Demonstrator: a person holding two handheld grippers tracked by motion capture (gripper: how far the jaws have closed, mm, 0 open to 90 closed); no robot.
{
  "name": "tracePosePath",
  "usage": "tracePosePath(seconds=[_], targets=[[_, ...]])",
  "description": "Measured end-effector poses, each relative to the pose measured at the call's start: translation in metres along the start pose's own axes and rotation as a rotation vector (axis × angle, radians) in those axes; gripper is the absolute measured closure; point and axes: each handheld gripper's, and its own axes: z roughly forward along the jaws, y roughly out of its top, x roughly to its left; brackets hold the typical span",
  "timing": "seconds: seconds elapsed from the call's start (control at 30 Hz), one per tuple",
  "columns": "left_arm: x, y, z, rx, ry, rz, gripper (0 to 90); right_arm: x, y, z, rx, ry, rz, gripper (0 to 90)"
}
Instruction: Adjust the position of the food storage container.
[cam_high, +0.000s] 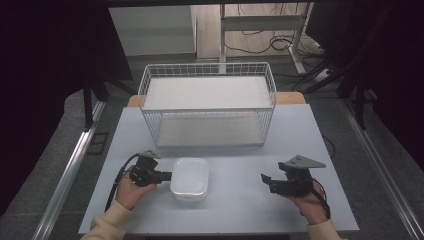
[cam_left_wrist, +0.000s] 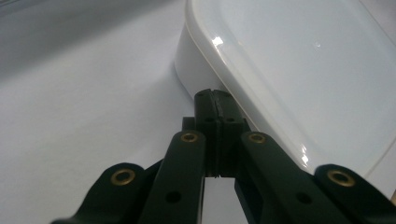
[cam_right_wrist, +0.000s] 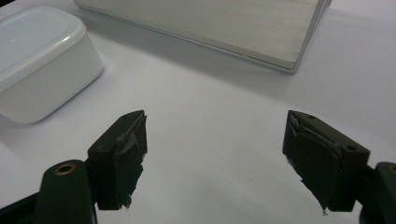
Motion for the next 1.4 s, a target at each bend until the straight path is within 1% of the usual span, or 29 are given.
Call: tracePosePath(seconds=[0.03,0.17,0.27,0.47,0.67,0.77,0.87,0.9,0.93,0.97,1.0,1.03,1.07,1.1,1.13,1.17,1.2,1.23,1.27,1.33,1.37,1.4], targets=[[-0.003,0.002,0.002,0.003,-0.005,0.009,90.0,0.0,0.0,0.0,0.001,0.001,-0.001,21.7],[-0.008,0.006,0.007,0.01,-0.018,0.02,90.0,0.0,0.0,0.0,0.002,0.002,-0.002,21.7],[-0.01,0.007,0.01,0.01,-0.022,0.023,90.0,0.0,0.0,0.0,0.002,0.001,-0.003,21.7],[-0.017,0.014,0.015,0.012,-0.03,0.031,90.0,0.0,0.0,0.001,0.003,0.003,-0.004,21.7],[-0.026,0.019,0.021,0.023,-0.051,0.056,90.0,0.0,-0.001,0.0,0.003,0.002,-0.004,21.7],[-0.028,0.019,0.022,0.023,-0.055,0.059,90.0,0.0,-0.001,0.0,0.003,0.002,-0.006,21.7],[-0.025,0.02,0.019,0.015,-0.054,0.057,90.0,0.0,0.0,0.0,0.001,0.001,-0.004,21.7],[-0.021,0.021,0.012,-0.021,-0.059,0.036,90.0,0.0,0.0,0.0,-0.001,0.001,-0.003,21.7],[-0.019,0.021,0.005,-0.041,-0.051,0.032,90.0,0.0,0.0,-0.001,-0.004,-0.001,0.0,21.7],[-0.018,0.021,0.0,-0.06,-0.046,0.03,90.0,0.0,0.001,-0.001,-0.006,0.0,0.003,21.7],[-0.018,0.021,0.0,-0.06,-0.046,0.03,90.0,0.0,0.001,-0.001,-0.006,0.0,0.003,21.7],[-0.019,0.019,-0.011,-0.104,-0.038,0.021,89.9,0.0,0.001,-0.001,-0.008,0.002,0.003,21.7],[-0.021,0.017,-0.015,-0.125,-0.023,0.014,88.0,0.001,0.001,-0.001,-0.009,0.003,0.002,21.7],[-0.022,0.015,-0.019,-0.145,0.004,0.012,84.5,0.001,0.001,-0.001,-0.009,0.004,-0.001,21.7],[-0.022,0.015,-0.019,-0.145,0.004,0.012,78.5,0.001,0.001,-0.001,-0.009,0.004,-0.001,21.7],[-0.026,0.011,-0.025,-0.182,0.045,-0.01,70.8,0.002,0.001,-0.001,-0.007,0.007,-0.006,21.7],[-0.026,0.011,-0.025,-0.182,0.045,-0.01,63.5,0.002,0.001,-0.001,-0.007,0.007,-0.006,21.7],[-0.026,0.008,-0.032,-0.211,0.058,-0.031,57.4,0.003,0.001,-0.001,-0.007,0.01,-0.008,21.7],[-0.025,0.007,-0.036,-0.228,0.066,-0.048,52.2,0.004,0.001,-0.001,-0.007,0.012,-0.009,21.4],[-0.023,0.007,-0.043,-0.247,0.067,-0.073,44.0,0.004,0.002,-0.001,-0.006,0.009,0.005,19.3],[-0.023,0.006,-0.046,-0.256,0.067,-0.078,41.2,0.004,0.003,-0.001,-0.002,0.008,0.018,17.9],[-0.023,0.006,-0.046,-0.256,0.067,-0.078,39.1,0.004,0.003,-0.001,-0.002,0.008,0.018,17.9]])
